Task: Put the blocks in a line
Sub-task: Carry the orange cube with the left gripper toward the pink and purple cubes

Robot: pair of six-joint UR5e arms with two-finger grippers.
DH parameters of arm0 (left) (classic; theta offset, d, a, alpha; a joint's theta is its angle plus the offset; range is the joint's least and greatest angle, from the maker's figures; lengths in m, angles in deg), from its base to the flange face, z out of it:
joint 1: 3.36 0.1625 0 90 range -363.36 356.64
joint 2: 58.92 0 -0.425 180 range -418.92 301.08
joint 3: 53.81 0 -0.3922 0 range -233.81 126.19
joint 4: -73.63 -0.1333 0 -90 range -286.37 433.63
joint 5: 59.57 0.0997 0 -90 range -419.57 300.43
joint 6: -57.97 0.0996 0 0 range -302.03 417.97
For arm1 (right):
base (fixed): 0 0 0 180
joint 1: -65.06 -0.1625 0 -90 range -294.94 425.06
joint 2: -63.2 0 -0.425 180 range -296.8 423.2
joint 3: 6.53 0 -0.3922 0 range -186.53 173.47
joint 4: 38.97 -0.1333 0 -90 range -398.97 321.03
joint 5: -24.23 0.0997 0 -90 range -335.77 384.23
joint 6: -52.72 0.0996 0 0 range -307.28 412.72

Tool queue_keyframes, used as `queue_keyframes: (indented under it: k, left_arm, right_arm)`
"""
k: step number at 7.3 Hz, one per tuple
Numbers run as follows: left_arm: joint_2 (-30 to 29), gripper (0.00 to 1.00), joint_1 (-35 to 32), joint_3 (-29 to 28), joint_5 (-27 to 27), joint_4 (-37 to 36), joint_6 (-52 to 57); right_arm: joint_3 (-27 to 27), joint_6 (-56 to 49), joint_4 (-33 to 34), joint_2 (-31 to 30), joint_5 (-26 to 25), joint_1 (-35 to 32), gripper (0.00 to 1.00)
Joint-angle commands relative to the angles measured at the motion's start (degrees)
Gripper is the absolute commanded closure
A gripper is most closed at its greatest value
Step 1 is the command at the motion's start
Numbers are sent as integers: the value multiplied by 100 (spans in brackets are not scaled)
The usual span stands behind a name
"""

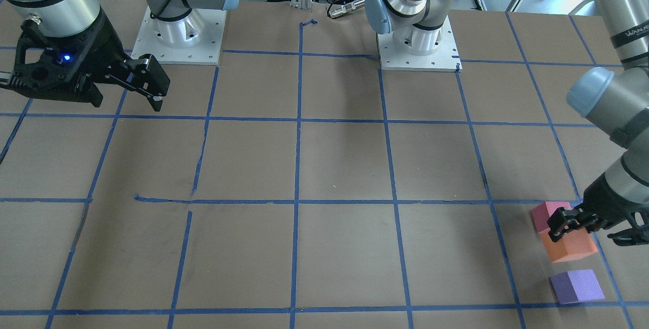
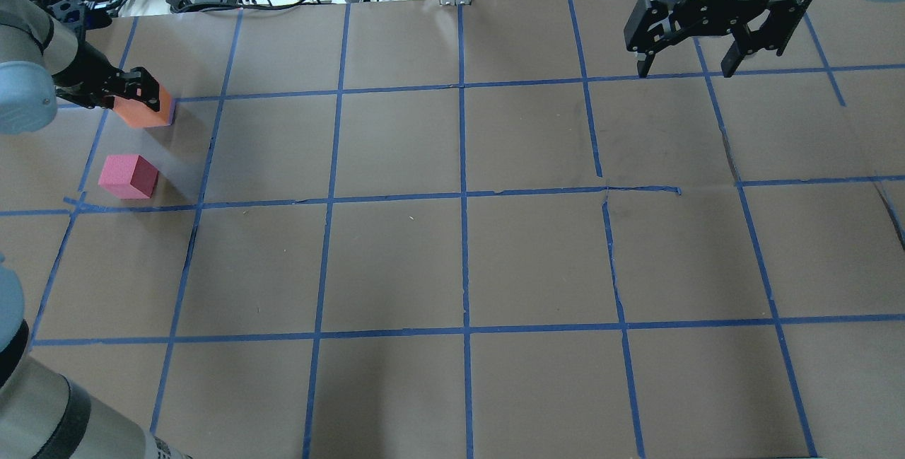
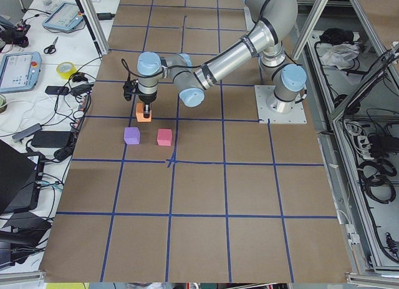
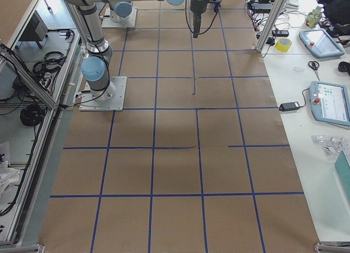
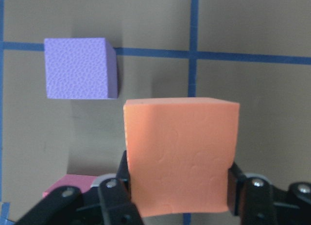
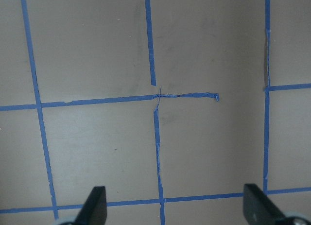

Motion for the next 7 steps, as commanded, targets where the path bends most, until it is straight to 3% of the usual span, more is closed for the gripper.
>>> queue_keyframes:
  k: [1,4,7]
  left_arm:
    - [-131,100,388,-343,15,505,817]
    - [-490,100,460,-468,15,508,1442]
    - [-624,100,460,-670,-38,508,1043]
  right_arm:
    - [1,1,0,0,12,0,0]
    - [1,1,-17,18,12,0,0]
    - [1,-7,-8,-8,-84,0,0]
